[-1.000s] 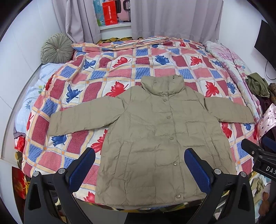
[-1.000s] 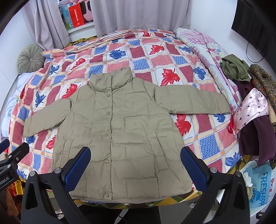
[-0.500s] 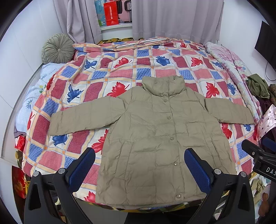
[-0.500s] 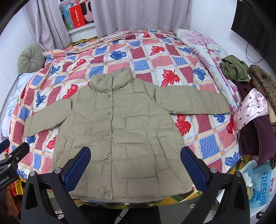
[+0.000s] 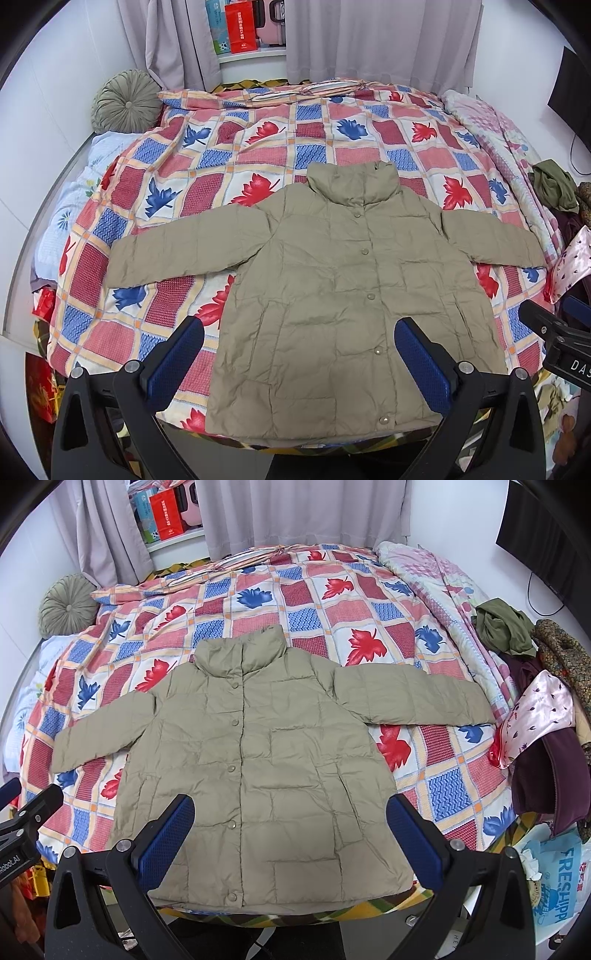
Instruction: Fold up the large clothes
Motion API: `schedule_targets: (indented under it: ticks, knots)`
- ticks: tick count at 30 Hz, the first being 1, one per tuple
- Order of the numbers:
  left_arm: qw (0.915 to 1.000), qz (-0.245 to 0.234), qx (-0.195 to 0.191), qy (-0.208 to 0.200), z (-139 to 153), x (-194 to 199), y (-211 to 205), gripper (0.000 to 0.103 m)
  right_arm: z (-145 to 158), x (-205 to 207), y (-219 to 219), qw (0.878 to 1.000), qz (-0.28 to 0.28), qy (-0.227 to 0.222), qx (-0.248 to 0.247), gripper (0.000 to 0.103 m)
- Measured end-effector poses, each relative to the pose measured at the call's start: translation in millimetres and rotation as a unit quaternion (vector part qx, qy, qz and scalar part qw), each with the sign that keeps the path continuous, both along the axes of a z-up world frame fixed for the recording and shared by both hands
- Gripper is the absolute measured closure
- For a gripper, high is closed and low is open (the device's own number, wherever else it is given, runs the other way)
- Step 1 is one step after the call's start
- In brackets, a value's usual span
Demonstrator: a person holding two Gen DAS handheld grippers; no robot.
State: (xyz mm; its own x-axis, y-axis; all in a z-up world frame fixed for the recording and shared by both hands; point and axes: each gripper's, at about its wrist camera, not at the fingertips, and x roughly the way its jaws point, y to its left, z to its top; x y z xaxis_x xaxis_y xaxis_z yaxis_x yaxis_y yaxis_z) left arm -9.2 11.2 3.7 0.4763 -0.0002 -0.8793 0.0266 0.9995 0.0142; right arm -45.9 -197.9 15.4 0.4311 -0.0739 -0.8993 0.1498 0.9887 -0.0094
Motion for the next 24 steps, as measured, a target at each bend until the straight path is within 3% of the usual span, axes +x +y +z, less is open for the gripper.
schedule_targets:
  ticks: [24]
  knots:
    - [1.0000,0.000,0.000,0.000,-1.1,0.1,0.8,0.000,-0.4,0.3,0.0,1.000,0.000,-0.001,0.000,0.000]
